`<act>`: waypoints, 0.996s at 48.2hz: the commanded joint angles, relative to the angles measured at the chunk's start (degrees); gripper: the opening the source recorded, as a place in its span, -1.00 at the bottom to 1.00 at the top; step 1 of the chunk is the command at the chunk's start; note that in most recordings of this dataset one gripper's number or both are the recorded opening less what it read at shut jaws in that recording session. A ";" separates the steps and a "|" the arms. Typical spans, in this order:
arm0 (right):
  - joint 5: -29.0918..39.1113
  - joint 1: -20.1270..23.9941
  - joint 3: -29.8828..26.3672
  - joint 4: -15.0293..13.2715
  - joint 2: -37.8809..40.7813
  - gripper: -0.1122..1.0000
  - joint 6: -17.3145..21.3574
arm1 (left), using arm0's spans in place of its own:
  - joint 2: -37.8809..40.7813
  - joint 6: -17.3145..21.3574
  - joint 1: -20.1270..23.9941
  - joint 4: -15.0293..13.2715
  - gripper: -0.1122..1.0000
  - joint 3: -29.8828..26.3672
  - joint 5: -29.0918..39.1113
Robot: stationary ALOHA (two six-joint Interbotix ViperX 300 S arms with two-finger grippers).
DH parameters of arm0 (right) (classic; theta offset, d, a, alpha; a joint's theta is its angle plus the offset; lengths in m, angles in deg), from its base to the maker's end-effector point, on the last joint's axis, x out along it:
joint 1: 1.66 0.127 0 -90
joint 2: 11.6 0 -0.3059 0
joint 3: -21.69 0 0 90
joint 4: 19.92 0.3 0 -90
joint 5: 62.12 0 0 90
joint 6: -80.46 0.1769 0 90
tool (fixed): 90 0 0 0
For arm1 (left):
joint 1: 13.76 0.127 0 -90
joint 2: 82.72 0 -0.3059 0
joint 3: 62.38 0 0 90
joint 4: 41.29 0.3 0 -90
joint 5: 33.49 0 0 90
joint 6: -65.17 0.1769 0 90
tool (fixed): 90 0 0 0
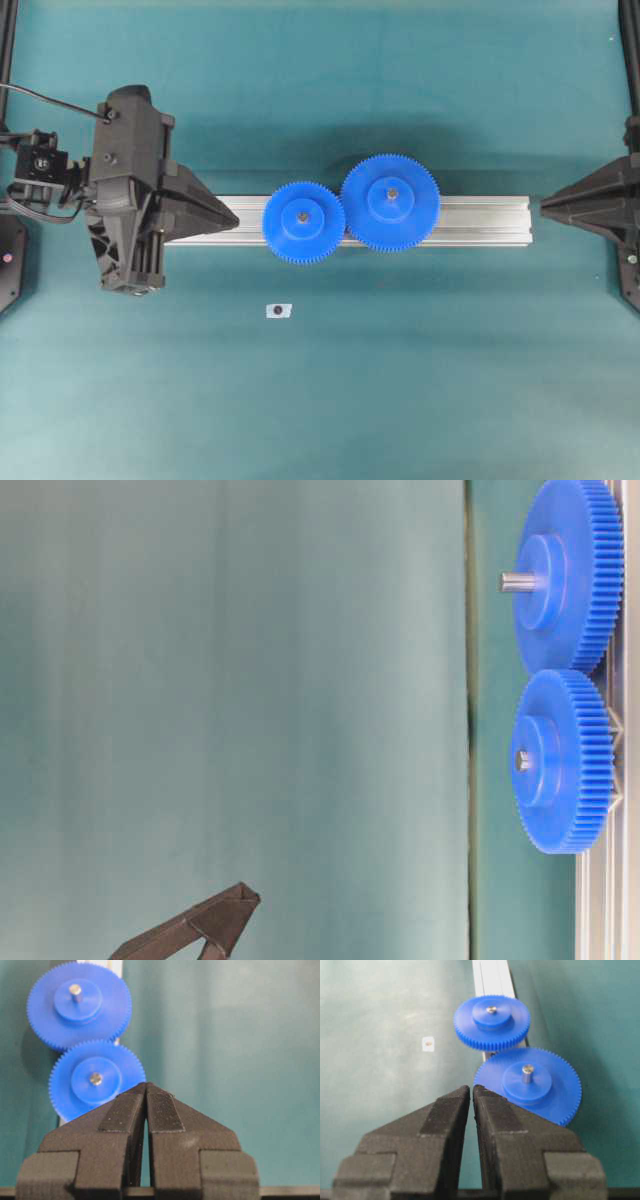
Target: Find the location of the shaft and insert the small gear.
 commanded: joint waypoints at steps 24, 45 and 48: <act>-0.53 0.00 -0.62 0.00 0.35 -0.45 0.44 | -0.09 0.00 -0.18 0.09 -0.78 -0.18 -0.53; -0.44 -0.09 -0.62 0.00 0.35 -0.45 0.44 | 0.00 -0.09 -0.18 0.09 -0.78 0.18 -0.44; -0.44 -0.09 -0.62 0.00 0.35 -0.45 0.44 | 0.00 -0.09 -0.18 0.09 -0.78 0.18 -0.44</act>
